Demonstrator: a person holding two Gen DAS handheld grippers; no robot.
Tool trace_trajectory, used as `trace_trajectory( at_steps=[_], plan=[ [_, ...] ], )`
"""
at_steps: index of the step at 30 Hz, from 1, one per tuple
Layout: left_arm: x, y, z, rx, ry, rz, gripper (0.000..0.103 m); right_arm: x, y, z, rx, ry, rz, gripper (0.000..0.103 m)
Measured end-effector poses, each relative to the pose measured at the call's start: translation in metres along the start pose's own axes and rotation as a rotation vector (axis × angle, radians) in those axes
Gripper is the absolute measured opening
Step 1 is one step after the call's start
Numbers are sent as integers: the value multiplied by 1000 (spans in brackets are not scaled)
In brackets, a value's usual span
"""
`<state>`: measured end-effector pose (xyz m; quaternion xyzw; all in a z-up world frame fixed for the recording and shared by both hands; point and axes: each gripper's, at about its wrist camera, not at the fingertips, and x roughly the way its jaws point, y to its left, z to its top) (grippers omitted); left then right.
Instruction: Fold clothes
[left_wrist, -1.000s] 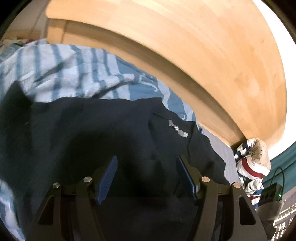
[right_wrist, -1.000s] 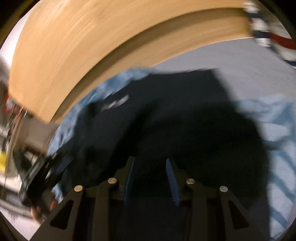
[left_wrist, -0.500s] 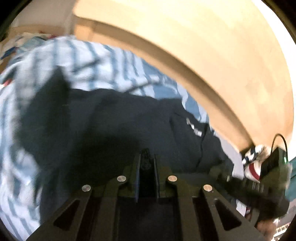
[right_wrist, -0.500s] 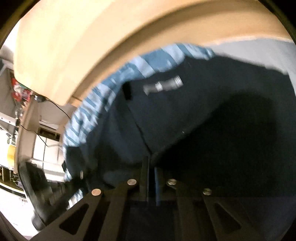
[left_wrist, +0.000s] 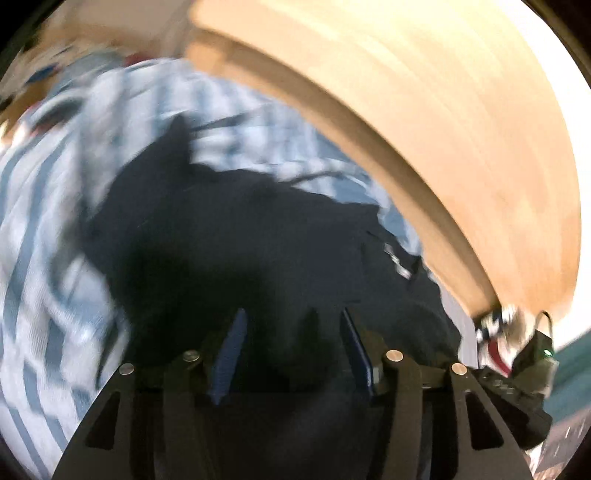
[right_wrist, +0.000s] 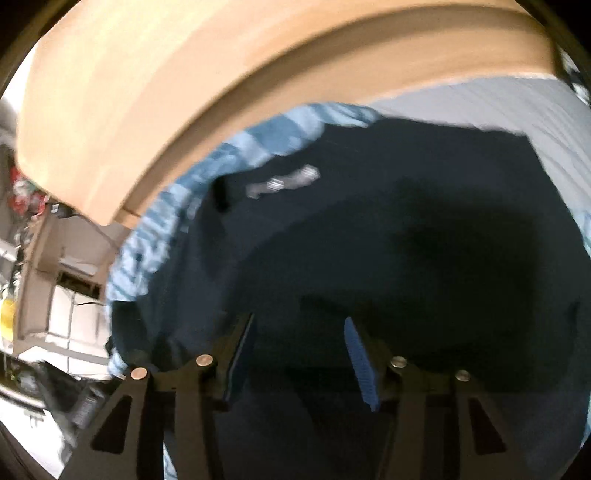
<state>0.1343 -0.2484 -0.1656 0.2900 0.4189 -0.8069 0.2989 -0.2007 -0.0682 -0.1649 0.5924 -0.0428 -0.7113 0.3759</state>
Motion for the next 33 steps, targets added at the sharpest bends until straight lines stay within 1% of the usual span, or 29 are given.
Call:
trace_trajectory(
  at_steps=[1,2,3,5,6,7,9,10,12,13,15,16,18,19,20,21,22,23,24,28,30,31,33],
  plan=[
    [1,-8,3,41,12,-1,44,2,-6,-3,22,26,-27,55],
    [3,-16,4,74,21,4,40,3,-14,-9,68,48,-36,55],
    [6,-23,4,98,31,-3,39,3,-27,-16,144,59,-10,55],
    [9,-34,1,127,44,-39,39,2,-53,-30,282,61,49,56],
    [12,-40,-2,148,51,-55,40,2,-64,-35,336,56,75,56],
    [17,-49,-7,191,68,-65,40,1,-72,-38,361,48,90,55],
    [25,-68,-19,315,111,-60,40,-6,-84,-38,393,4,125,54],
    [30,-81,-28,405,134,-39,41,-11,-86,-36,394,-24,136,54],
    [36,-98,-42,553,145,9,41,-24,-85,-29,360,-78,100,55],
    [41,-107,-50,631,150,42,41,-30,-89,-24,365,-104,79,55],
    [54,-118,-57,723,179,79,41,-36,-100,-20,424,-139,92,54],
    [61,-121,-59,740,198,90,41,-40,-107,-19,463,-163,99,54],
    [74,-122,-59,740,220,128,41,-47,-117,-15,490,-204,80,51],
    [79,-122,-57,735,225,147,41,-50,-123,-13,498,-223,53,48],
    [84,-122,-56,730,231,167,39,-51,-128,-11,503,-237,37,40],
    [86,-121,-53,718,222,180,16,-53,-133,-9,511,-250,20,36],
    [79,-119,-50,694,187,177,5,-55,-139,-7,522,-261,7,21],
    [74,-119,-47,684,177,172,5,-58,-142,-7,525,-268,7,5],
    [70,-119,-45,684,190,165,5,-61,-145,-7,528,-275,6,5],
    [59,-113,-46,647,294,119,5,-77,-151,-13,549,-316,28,5],
    [64,-113,-52,645,319,113,5,-80,-154,-16,542,-330,4,5],
    [72,-113,-58,651,337,122,5,-82,-156,-17,538,-337,-8,5],
    [87,-115,-69,664,375,144,8,-85,-159,-20,535,-343,-28,13]
  ],
)
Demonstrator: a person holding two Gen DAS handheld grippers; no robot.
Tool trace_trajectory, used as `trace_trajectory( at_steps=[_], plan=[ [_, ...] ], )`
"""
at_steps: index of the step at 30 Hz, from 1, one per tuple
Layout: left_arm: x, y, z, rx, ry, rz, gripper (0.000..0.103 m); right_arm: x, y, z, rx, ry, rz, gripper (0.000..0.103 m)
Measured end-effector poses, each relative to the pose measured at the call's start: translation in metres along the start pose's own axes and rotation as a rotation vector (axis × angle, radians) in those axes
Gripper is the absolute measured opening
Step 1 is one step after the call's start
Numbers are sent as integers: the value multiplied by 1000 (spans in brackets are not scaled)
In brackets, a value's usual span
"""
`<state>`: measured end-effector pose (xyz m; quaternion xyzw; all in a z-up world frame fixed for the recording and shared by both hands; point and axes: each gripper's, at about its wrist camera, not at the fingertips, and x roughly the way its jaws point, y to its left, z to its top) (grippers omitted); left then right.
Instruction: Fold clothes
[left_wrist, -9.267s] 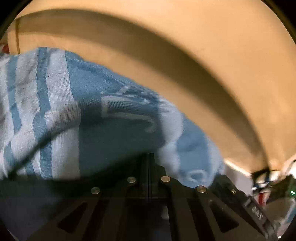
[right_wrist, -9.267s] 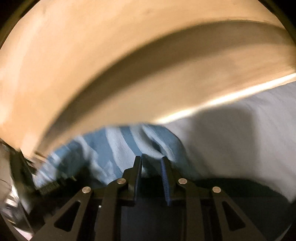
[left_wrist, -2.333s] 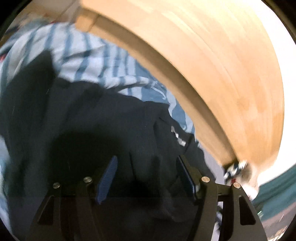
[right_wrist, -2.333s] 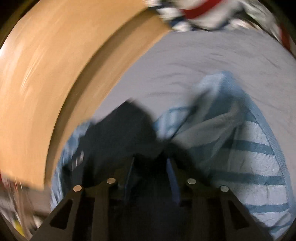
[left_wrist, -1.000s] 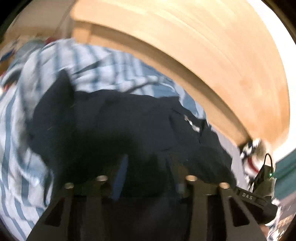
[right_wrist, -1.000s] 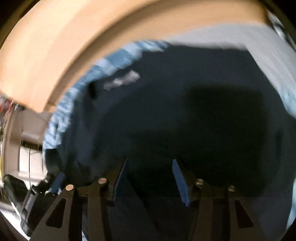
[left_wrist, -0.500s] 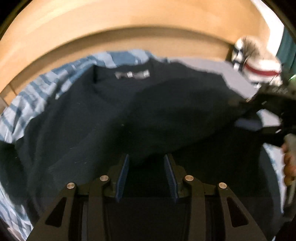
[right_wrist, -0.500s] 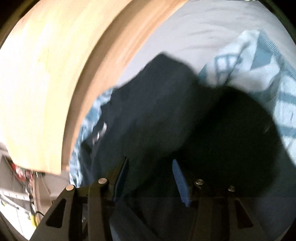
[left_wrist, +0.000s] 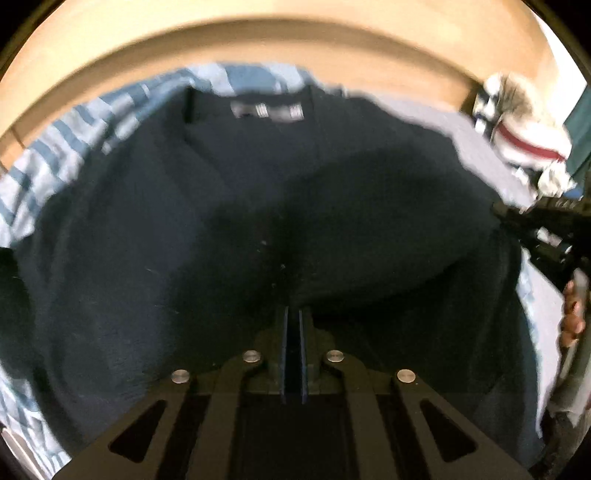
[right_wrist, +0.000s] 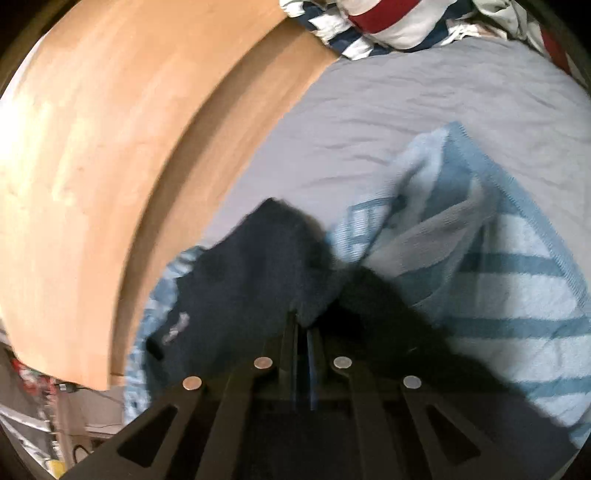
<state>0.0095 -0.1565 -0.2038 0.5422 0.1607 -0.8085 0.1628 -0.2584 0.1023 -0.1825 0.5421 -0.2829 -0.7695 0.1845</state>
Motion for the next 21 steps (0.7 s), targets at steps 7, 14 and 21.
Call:
trace_trajectory(
  at_steps=[7,14,21],
  plan=[
    [-14,19,-4,-177,-16,-195,65,-6,-1,8,-26,-42,12,39],
    [-33,64,-19,-473,-130,-267,65,10,-30,38,46,-77,-79,4],
    [-27,91,-30,-655,-133,-329,65,-20,-30,16,24,-73,47,8]
  ],
)
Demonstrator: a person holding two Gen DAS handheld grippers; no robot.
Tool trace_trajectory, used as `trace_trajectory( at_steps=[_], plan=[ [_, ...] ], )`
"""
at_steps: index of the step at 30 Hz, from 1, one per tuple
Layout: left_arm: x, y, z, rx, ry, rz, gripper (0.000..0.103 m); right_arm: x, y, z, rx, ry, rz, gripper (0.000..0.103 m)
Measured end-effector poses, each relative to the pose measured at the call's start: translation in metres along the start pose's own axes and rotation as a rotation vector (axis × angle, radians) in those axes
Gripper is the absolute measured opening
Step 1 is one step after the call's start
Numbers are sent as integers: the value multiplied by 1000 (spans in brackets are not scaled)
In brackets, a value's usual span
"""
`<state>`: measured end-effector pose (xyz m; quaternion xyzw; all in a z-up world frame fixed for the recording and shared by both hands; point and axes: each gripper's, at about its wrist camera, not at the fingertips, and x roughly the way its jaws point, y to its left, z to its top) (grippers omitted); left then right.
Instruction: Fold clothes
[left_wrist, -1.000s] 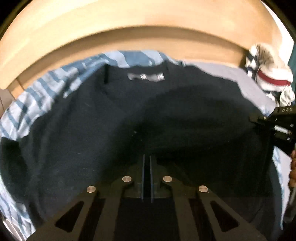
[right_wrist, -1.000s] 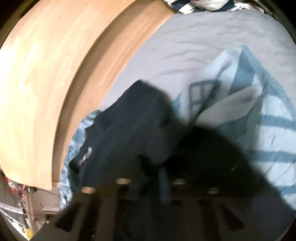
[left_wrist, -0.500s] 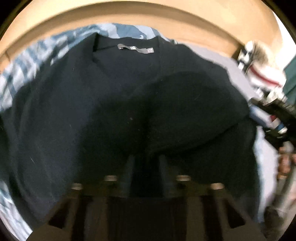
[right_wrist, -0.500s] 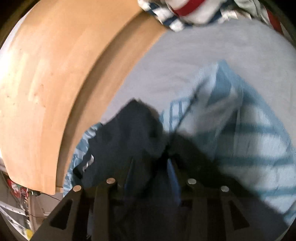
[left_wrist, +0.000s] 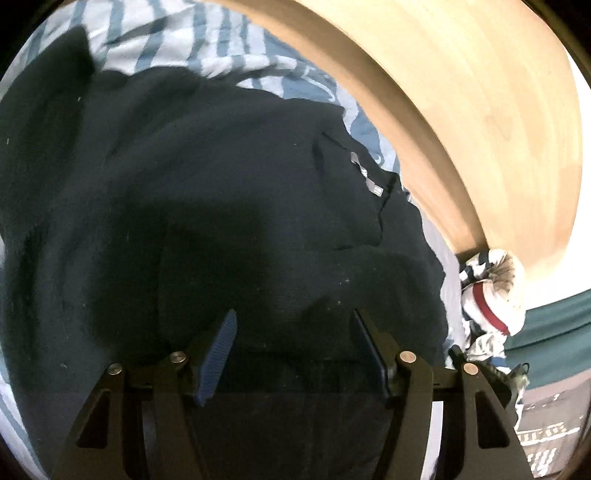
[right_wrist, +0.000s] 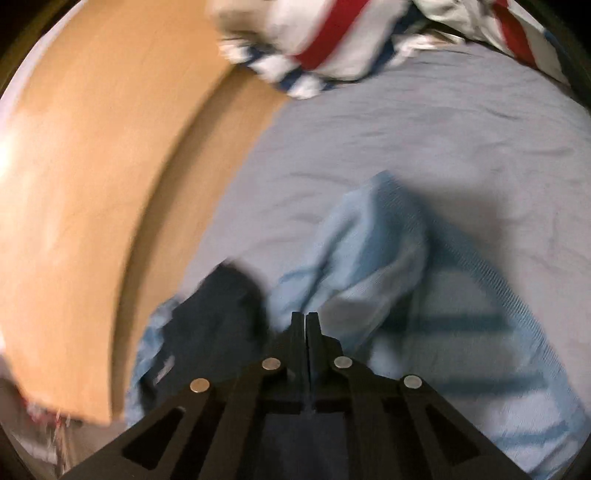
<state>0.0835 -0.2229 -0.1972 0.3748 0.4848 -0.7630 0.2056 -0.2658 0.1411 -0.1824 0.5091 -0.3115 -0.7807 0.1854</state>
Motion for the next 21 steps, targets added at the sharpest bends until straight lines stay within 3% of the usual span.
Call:
trace_trajectory(
  at_steps=[3,5,7,8,10,13,17,21],
  plan=[
    [-3,0,-4,25,-13,16,65,15,24,-20,-152,144,22,9],
    [-8,2,-6,33,-29,29,65,28,25,-24,-182,160,-91,7],
    [-18,11,-5,-5,-69,46,65,32,6,-17,-132,92,-271,6],
    [-26,20,-4,-38,-99,60,65,28,-3,-16,-82,65,-292,0],
    [-41,40,-2,-123,-158,92,65,18,-15,-18,53,39,-256,6],
    [-67,78,-1,-254,-220,89,65,9,21,-33,-73,73,-197,35],
    [-104,115,-3,-359,-290,34,65,13,93,-65,-333,154,-70,47],
    [-140,141,-2,-399,-372,-2,65,38,131,-106,-360,332,83,51]
  ],
)
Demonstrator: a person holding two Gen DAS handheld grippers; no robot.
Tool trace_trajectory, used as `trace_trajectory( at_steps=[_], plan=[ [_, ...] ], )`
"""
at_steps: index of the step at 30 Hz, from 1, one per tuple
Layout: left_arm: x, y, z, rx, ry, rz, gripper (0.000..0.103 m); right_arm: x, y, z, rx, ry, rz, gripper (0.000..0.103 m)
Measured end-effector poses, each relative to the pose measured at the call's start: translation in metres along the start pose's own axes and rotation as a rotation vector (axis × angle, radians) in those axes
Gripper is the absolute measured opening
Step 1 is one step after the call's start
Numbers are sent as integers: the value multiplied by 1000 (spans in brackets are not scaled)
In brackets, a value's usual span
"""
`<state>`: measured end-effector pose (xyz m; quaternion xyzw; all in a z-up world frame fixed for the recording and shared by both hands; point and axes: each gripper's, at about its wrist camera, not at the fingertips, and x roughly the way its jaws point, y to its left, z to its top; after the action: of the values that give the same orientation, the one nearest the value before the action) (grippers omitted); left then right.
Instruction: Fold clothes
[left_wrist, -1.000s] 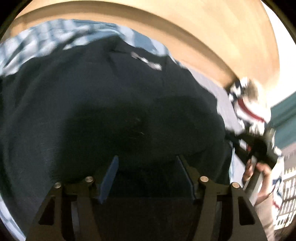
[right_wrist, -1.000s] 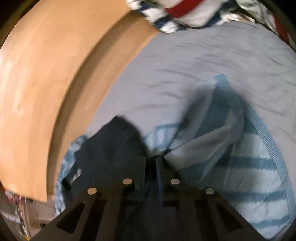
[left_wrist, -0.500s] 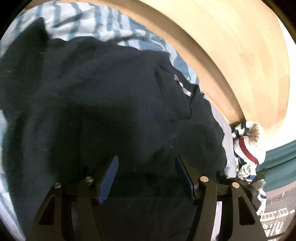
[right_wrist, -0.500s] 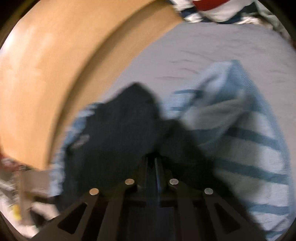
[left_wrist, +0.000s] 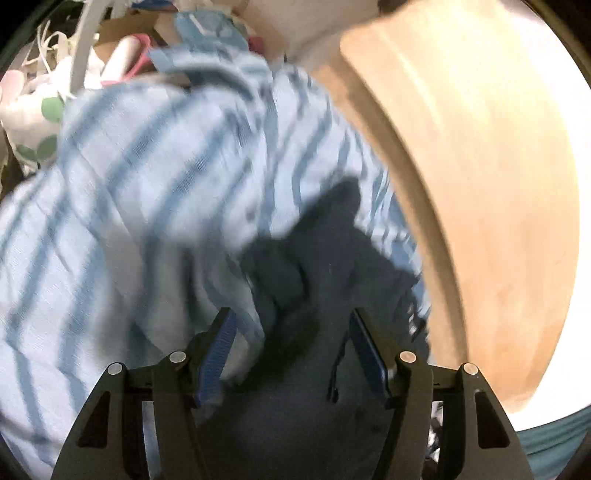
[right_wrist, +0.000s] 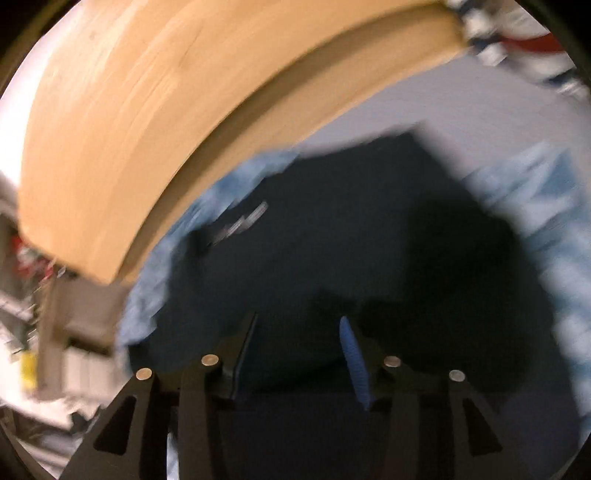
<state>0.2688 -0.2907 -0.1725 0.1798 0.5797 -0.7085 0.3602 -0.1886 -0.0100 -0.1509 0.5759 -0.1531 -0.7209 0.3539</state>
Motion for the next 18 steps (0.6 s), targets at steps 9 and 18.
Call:
trace_trajectory(
  at_steps=[9,18],
  plan=[
    [39,26,38,-134,194,-155,64,74,94,-85,-190,227,86,58],
    [49,17,60,-163,93,-128,18,94,148,-115,-444,306,34,61]
  ],
)
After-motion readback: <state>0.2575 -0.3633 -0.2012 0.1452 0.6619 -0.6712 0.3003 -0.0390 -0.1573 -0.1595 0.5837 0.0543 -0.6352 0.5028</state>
